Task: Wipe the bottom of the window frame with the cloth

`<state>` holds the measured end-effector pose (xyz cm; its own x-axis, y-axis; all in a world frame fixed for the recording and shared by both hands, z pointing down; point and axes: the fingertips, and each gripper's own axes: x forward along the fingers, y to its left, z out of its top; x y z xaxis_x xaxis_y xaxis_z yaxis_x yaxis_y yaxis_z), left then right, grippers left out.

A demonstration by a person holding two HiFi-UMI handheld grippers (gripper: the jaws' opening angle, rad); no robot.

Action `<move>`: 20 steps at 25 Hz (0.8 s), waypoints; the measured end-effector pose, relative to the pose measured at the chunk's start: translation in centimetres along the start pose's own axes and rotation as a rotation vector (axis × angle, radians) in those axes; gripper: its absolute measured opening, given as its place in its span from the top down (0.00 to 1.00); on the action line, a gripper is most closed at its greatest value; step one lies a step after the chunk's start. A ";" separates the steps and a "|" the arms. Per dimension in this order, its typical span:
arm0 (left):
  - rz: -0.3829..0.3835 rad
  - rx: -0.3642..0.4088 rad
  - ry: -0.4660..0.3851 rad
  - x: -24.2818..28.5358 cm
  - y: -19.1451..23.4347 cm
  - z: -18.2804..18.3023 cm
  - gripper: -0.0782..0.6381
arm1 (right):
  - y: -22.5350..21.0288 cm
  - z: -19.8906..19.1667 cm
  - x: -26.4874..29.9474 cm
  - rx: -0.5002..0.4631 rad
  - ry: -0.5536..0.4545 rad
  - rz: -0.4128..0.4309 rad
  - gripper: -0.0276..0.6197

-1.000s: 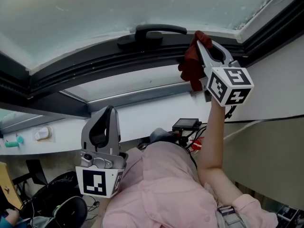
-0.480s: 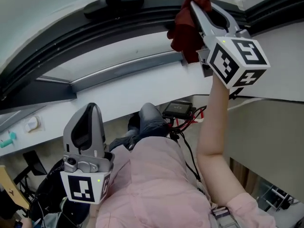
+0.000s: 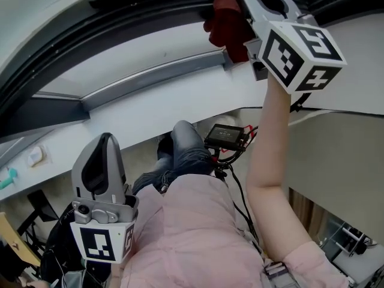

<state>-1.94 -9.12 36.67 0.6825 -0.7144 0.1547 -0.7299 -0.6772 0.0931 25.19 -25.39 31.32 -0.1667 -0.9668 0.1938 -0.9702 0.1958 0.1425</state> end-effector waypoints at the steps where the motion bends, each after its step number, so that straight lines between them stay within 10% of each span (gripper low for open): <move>1: 0.001 0.000 -0.003 -0.1 0.0 0.0 0.89 | -0.1 -0.1 0.0 -0.003 0.006 -0.003 0.87; 20: 0.046 -0.011 -0.017 -1.1 0.8 0.0 0.89 | -2.2 -1.0 -0.4 0.014 0.029 -0.029 0.87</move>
<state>-3.29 -8.92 36.54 0.6487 -0.7476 0.1424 -0.7608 -0.6416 0.0974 27.53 -25.30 31.88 -0.1338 -0.9668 0.2176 -0.9769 0.1656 0.1348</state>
